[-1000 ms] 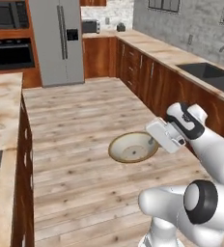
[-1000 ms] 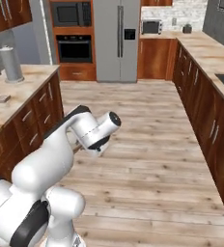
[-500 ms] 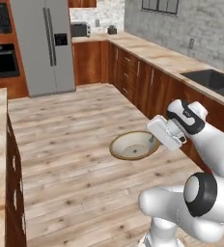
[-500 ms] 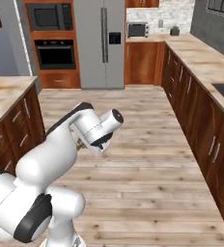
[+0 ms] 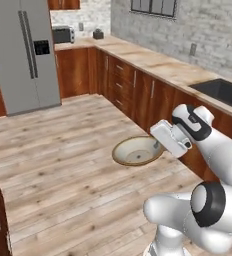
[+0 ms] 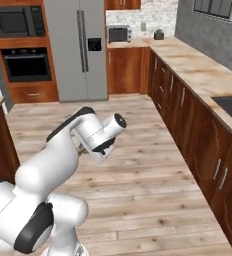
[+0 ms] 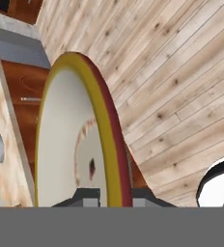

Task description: Pick the cup and bowl from the counter and place them on the counter next to the sink.

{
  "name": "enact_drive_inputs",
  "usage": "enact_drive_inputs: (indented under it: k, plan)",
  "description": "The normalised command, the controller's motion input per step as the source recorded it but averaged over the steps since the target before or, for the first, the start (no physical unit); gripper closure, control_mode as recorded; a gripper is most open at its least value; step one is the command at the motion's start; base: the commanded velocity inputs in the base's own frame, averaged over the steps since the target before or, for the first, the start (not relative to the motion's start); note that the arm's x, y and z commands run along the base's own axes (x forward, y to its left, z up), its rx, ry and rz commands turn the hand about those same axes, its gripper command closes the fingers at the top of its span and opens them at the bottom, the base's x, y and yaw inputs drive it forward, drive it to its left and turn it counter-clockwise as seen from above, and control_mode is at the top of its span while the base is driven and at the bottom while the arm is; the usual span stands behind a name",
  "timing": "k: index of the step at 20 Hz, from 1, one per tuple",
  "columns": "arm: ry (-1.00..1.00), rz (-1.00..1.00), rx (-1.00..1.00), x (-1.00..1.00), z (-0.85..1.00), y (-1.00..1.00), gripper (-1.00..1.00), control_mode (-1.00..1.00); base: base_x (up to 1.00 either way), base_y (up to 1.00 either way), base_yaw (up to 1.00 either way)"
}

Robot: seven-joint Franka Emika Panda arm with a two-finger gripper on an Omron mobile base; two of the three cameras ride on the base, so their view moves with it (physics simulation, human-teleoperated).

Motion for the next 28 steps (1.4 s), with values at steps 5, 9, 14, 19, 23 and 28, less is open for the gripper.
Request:
enact_drive_inputs:
  k: [5,9,14,19,23,28]
  plan:
    - [0.0,0.0,0.0,0.0,0.0,0.0,1.0,1.0,1.0,0.22,-0.32]
    - [0.0,0.0,0.0,0.0,0.0,0.0,1.0,1.0,1.0,0.26,-0.37]
    - [0.0,0.0,0.0,0.0,0.0,0.0,1.0,1.0,1.0,0.38,-0.39]
    - [0.0,0.0,0.0,0.0,0.0,0.0,1.0,1.0,1.0,0.39,-0.44]
    - [0.0,0.0,0.0,0.0,0.0,0.0,1.0,1.0,1.0,0.34,-0.54]
    - [0.0,0.0,0.0,0.0,0.0,0.0,1.0,1.0,0.92,0.33,-0.63]
